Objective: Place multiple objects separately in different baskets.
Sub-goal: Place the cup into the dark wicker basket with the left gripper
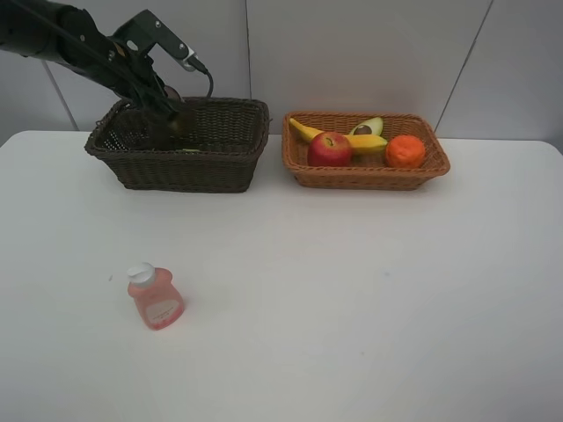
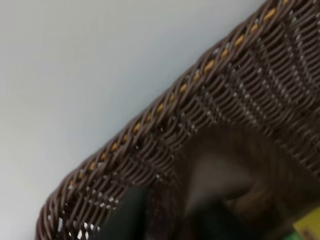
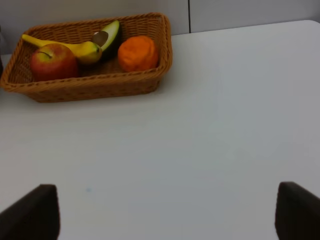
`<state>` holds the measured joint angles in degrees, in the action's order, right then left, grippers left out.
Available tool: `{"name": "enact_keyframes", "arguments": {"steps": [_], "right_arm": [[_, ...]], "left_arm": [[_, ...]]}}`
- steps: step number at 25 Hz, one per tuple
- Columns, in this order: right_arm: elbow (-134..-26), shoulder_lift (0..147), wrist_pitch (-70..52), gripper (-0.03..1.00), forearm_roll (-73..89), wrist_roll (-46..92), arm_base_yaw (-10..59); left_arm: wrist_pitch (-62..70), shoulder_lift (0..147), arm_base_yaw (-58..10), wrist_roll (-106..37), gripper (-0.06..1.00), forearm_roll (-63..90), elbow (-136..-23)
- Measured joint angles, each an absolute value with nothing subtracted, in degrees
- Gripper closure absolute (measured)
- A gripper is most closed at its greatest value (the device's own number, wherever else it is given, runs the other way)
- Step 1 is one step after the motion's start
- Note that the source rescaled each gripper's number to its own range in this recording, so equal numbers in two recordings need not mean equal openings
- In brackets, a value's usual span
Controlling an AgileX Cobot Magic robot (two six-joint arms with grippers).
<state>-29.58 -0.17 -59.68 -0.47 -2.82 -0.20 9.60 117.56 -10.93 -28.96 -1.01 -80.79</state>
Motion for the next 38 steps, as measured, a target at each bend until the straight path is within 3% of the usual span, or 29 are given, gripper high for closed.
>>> {"name": "enact_keyframes", "arguments": {"steps": [3,6,38], "right_arm": [[-29.6,-0.2,-59.7,0.12,-0.5,-2.8,-0.2],[-29.6,-0.2,-59.7,0.12,-0.5,-2.8,-0.2],[-29.6,-0.2,-59.7,0.12,-0.5,-2.8,-0.2]], "left_arm": [[11.3,117.6,-10.9,-29.0,0.11,-1.0,-80.8],[11.6,117.6,-10.9,-29.0,-0.02,-1.0,-80.8],[15.1,112.4,-10.9,-31.4,-0.04,-1.1,-80.8]]}}
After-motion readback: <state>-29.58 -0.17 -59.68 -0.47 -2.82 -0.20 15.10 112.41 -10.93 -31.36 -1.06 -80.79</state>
